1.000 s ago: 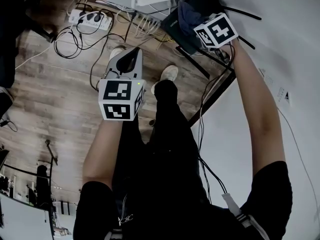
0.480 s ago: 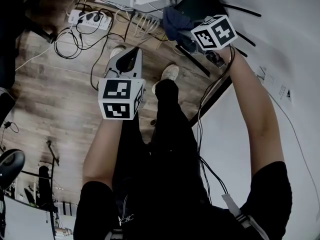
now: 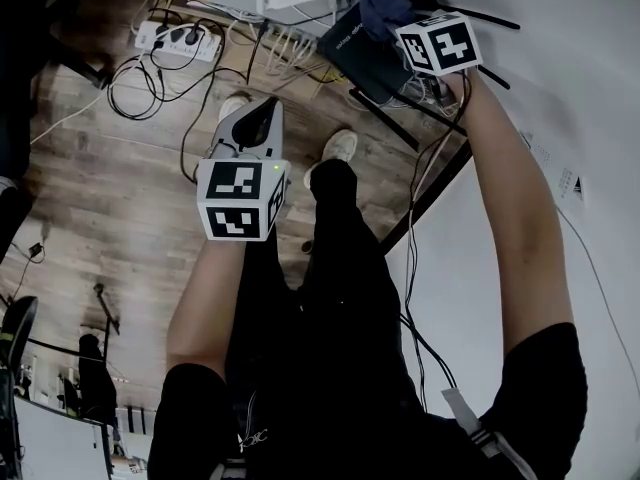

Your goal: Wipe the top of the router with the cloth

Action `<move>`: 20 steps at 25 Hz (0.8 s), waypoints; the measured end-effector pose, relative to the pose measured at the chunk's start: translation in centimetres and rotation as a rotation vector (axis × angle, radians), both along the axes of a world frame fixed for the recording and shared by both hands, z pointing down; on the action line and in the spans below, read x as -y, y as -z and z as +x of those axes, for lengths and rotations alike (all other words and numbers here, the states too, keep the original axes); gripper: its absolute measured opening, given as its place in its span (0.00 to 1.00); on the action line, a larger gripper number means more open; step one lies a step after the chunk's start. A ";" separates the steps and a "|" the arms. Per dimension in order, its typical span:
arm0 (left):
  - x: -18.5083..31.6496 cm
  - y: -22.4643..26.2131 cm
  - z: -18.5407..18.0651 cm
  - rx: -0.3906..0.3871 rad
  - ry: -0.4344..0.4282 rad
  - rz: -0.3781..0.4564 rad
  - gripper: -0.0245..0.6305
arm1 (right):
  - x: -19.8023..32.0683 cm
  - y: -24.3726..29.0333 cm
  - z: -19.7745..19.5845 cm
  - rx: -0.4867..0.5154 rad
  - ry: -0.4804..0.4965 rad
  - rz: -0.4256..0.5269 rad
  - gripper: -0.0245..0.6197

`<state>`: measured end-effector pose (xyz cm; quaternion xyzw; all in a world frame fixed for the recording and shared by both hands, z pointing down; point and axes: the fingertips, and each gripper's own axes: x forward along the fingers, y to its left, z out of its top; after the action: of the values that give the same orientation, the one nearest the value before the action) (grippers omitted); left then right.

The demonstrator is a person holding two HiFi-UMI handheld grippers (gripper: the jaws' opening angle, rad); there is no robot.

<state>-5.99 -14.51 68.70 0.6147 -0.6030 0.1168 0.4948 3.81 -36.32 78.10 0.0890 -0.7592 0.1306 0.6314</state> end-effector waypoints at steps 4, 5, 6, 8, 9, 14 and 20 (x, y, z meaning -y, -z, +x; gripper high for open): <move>-0.1 0.1 0.0 0.002 -0.004 0.002 0.04 | 1.7 -0.3 0.7 -0.048 -0.014 0.035 0.17; -0.1 0.1 -0.1 0.004 -0.005 0.003 0.04 | 2.1 -0.3 1.0 -0.059 -0.022 0.044 0.17; -0.2 0.0 -0.2 0.006 -0.005 0.003 0.05 | 2.5 -0.3 1.3 -0.070 -0.033 0.053 0.17; -0.6 -0.1 -0.4 0.009 -0.001 -0.002 0.05 | 3.0 -0.3 2.0 -0.091 -0.056 0.068 0.17; -0.8 -0.2 -0.4 0.009 0.003 -0.005 0.04 | 3.2 -0.3 2.4 -0.102 -0.062 0.077 0.17; -1.2 -0.4 -0.5 0.004 0.010 -0.008 0.05 | 3.3 -0.3 4.6 -0.182 -0.064 0.104 0.17; -1.3 -0.1 0.0 0.002 0.016 0.001 0.04 | 0.8 -0.5 6.2 -0.295 0.040 0.051 0.17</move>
<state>-6.04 -13.21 68.84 0.6102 -0.6084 0.1130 0.4947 10.00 -37.16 78.64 0.1079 -0.6629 0.0842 0.7361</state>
